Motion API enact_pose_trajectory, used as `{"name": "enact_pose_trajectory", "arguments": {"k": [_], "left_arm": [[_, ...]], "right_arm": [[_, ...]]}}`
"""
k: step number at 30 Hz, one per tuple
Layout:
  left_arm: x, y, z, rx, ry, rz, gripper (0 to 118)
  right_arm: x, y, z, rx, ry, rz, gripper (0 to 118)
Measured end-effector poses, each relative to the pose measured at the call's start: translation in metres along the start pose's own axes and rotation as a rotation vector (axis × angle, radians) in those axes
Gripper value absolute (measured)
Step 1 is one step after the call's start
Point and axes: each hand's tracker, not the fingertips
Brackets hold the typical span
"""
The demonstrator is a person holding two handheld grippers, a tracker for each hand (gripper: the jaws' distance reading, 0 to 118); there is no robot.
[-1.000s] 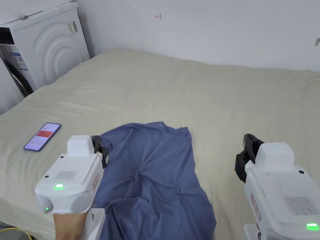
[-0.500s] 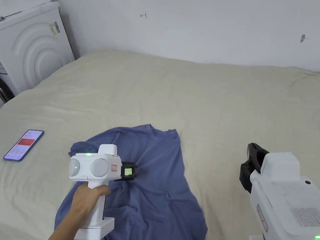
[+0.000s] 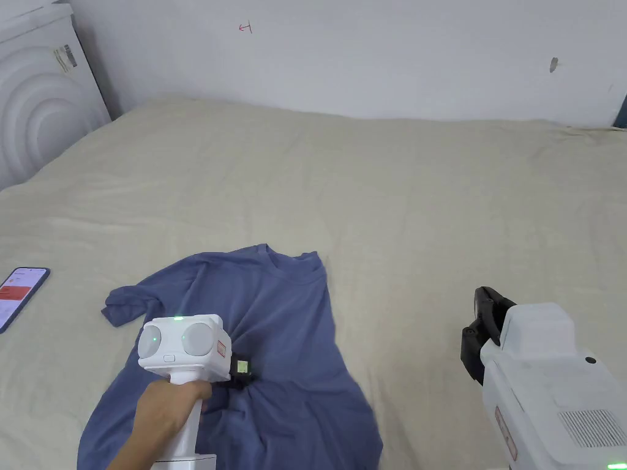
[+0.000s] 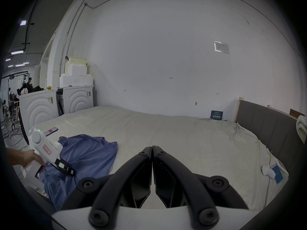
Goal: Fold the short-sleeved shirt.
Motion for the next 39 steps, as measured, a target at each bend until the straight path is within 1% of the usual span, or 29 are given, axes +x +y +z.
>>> {"name": "enact_pose_trajectory", "arguments": {"k": [1,2,4,7,11,13,14,16,17,20,24,28,32,39], "left_arm": [[0.001,0.001,0.003,0.003,-0.016,-0.013,15],[0.003,0.002,0.005,0.01,-0.054,-0.015,3],[0.008,-0.001,0.008,0.02,-0.028,-0.012,2],[0.012,-0.002,0.025,0.071,-0.017,-0.05,0],[0.008,0.025,0.05,0.179,-0.097,-0.007,0],[0.02,0.038,0.068,0.193,-0.11,-0.038,0],[0.028,0.041,0.074,0.201,-0.105,-0.08,0],[0.049,0.049,0.086,0.246,-0.092,-0.154,0],[0.058,0.052,0.088,0.26,-0.098,-0.17,0],[0.089,0.069,0.106,0.309,-0.151,-0.183,0],[0.142,0.092,0.134,0.372,-0.21,-0.273,0],[0.185,0.102,0.16,0.424,-0.302,-0.324,0],[0.237,0.1,0.184,0.467,-0.368,-0.419,0],[0.319,0.08,0.226,0.51,-0.559,-0.532,0]], "right_arm": [[0.002,0.0,0.001,0.0,-0.003,-0.002,1],[0.004,0.0,0.002,0.0,-0.005,-0.004,1],[0.008,0.001,0.006,0.002,-0.01,-0.008,1],[0.017,0.003,0.014,0.009,-0.022,-0.008,1],[0.031,0.007,0.025,0.023,-0.049,-0.008,1],[0.038,0.007,0.033,0.034,-0.063,-0.014,1],[0.042,0.007,0.036,0.039,-0.071,-0.019,1],[0.051,0.007,0.043,0.045,-0.091,-0.029,1],[0.055,0.007,0.046,0.046,-0.099,-0.032,1],[0.07,0.007,0.055,0.048,-0.132,-0.039,1],[0.091,0.007,0.07,0.059,-0.185,-0.045,1],[0.112,0.006,0.082,0.069,-0.241,-0.064,1],[0.129,0.007,0.093,0.074,-0.29,-0.073,1],[0.159,0.009,0.11,0.088,-0.387,-0.084,1]]}}
